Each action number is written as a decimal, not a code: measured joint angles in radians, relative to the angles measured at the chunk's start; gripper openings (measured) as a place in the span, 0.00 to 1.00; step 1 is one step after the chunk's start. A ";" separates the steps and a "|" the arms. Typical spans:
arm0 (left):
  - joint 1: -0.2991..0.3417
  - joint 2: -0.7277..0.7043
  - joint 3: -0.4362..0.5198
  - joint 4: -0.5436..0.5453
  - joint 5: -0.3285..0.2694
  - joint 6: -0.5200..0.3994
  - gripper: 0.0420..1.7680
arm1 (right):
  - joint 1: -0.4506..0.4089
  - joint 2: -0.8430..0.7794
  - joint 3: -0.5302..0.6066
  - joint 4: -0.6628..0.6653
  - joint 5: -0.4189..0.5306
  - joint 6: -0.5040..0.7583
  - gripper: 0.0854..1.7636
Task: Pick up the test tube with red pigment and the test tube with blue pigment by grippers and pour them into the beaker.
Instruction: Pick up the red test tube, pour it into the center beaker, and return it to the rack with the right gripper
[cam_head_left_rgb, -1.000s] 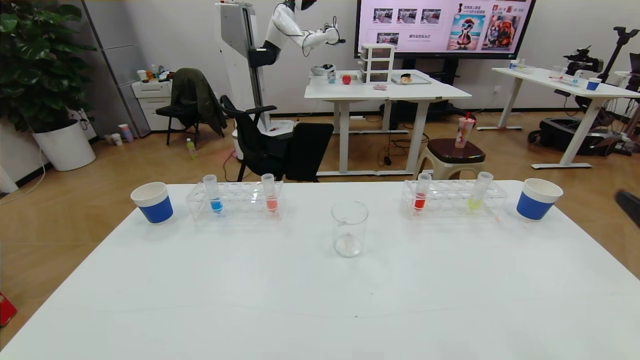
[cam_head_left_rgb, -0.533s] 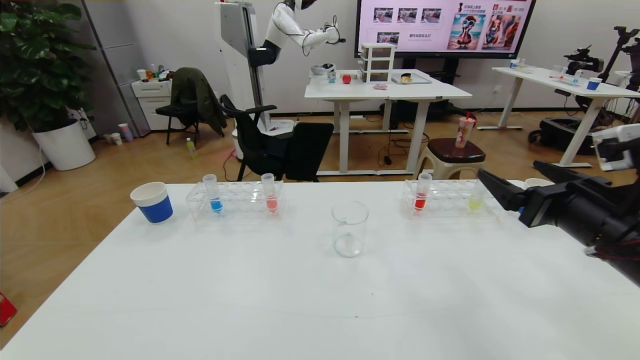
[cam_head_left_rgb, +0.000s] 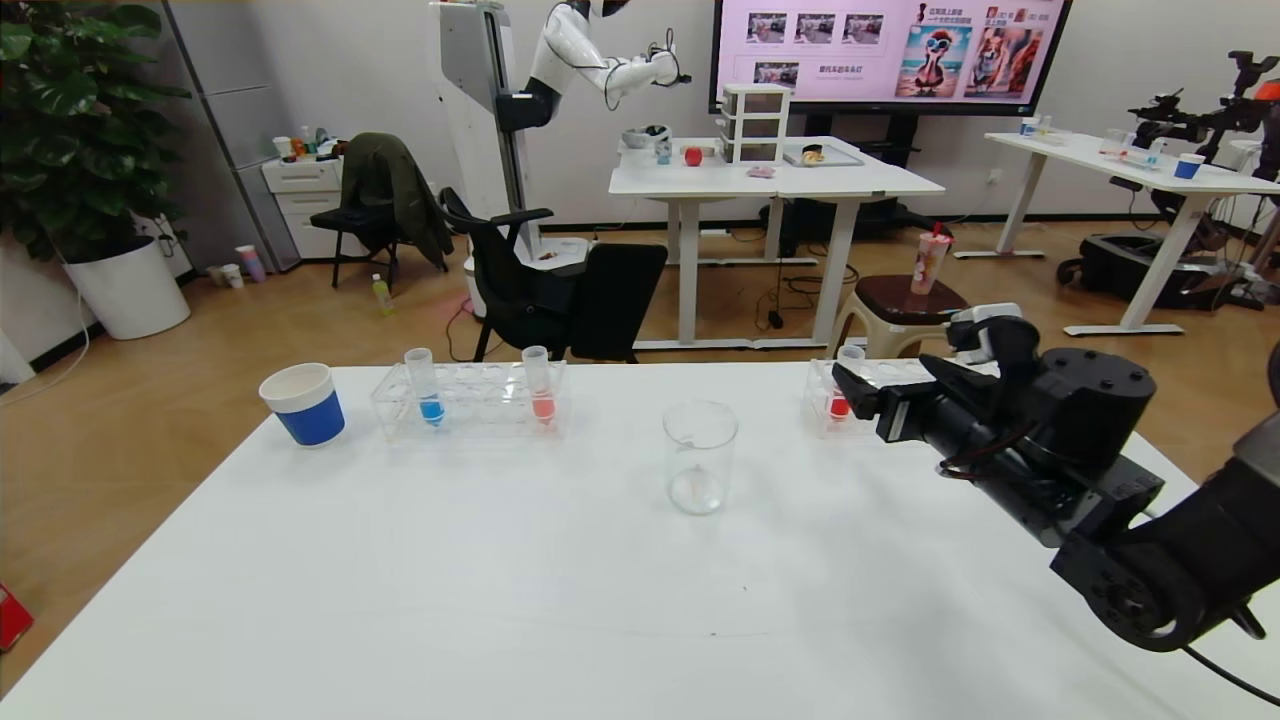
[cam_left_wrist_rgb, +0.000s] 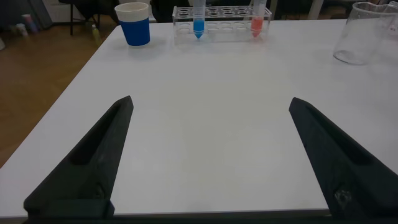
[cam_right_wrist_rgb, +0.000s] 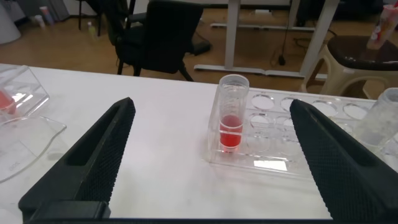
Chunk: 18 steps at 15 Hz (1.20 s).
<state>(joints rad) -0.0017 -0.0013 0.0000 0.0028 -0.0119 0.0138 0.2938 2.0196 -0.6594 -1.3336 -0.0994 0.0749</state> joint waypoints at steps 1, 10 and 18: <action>0.000 0.000 0.000 0.000 0.000 0.000 0.99 | 0.001 0.040 -0.027 -0.001 -0.003 0.003 0.98; 0.000 0.000 0.000 0.000 0.000 0.000 0.99 | -0.027 0.288 -0.269 -0.036 -0.053 0.003 0.98; 0.000 0.000 0.000 0.000 0.000 0.000 0.99 | -0.052 0.406 -0.476 0.005 -0.049 -0.003 0.98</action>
<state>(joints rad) -0.0017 -0.0013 0.0000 0.0032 -0.0123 0.0143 0.2415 2.4255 -1.1357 -1.3287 -0.1481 0.0717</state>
